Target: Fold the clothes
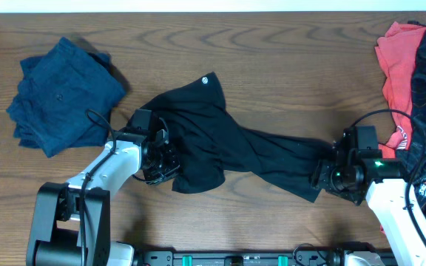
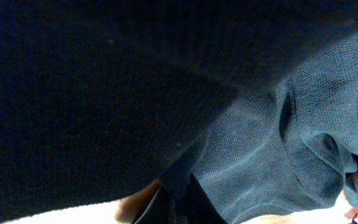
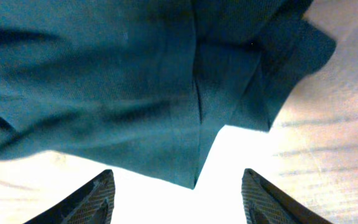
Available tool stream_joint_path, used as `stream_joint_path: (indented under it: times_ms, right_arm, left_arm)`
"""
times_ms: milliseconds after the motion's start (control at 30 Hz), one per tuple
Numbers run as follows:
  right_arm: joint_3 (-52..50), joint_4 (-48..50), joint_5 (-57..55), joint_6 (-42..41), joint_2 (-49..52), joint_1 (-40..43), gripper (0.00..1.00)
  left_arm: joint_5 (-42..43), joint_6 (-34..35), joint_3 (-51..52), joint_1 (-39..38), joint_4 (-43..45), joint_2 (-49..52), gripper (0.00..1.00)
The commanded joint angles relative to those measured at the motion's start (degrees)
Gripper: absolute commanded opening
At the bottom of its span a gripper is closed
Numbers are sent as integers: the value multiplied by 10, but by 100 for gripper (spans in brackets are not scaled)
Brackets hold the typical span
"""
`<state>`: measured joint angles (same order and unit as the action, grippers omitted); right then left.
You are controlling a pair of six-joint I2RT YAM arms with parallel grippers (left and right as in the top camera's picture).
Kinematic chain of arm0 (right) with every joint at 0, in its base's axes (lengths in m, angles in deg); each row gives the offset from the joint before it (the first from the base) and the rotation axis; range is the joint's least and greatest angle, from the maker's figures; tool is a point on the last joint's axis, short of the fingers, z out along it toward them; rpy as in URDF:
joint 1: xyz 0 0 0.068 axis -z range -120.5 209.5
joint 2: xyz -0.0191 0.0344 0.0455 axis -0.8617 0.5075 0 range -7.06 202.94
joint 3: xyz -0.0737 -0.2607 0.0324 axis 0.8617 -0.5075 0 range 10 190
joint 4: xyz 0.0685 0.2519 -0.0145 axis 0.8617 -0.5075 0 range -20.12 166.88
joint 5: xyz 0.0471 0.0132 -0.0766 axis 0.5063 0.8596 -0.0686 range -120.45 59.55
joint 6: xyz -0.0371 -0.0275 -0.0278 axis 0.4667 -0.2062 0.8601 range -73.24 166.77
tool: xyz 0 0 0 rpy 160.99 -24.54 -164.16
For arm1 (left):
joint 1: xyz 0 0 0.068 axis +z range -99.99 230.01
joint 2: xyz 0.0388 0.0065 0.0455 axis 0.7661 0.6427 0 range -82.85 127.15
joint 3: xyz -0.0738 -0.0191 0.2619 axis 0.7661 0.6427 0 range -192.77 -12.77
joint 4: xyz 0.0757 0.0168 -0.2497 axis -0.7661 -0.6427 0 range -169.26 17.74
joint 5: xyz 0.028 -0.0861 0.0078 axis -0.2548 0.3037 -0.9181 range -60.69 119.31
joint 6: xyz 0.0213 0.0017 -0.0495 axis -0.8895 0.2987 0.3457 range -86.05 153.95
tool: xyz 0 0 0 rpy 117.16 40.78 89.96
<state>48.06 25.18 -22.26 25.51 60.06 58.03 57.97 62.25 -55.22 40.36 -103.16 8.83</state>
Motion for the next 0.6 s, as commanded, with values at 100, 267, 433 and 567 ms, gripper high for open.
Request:
stream_joint_path:
  times_ms: [100, 267, 433, 567]
  right_arm:
    - [-11, -19, 2, 0, 1, -37, 62]
    - [-38, -5, 10, -32, 3, -57, 62]
    - [-40, -4, 8, -56, 7, -57, 59]
    - [-48, -2, 7, -99, 25, -57, 57]
  left_arm:
    - [9, -6, 3, -1, -3, 3, 6]
    - [9, -6, 3, -1, -3, 3, 6]
    - [9, -5, 3, -1, -3, 3, 6]
    - [9, -5, 3, -1, -3, 3, 6]
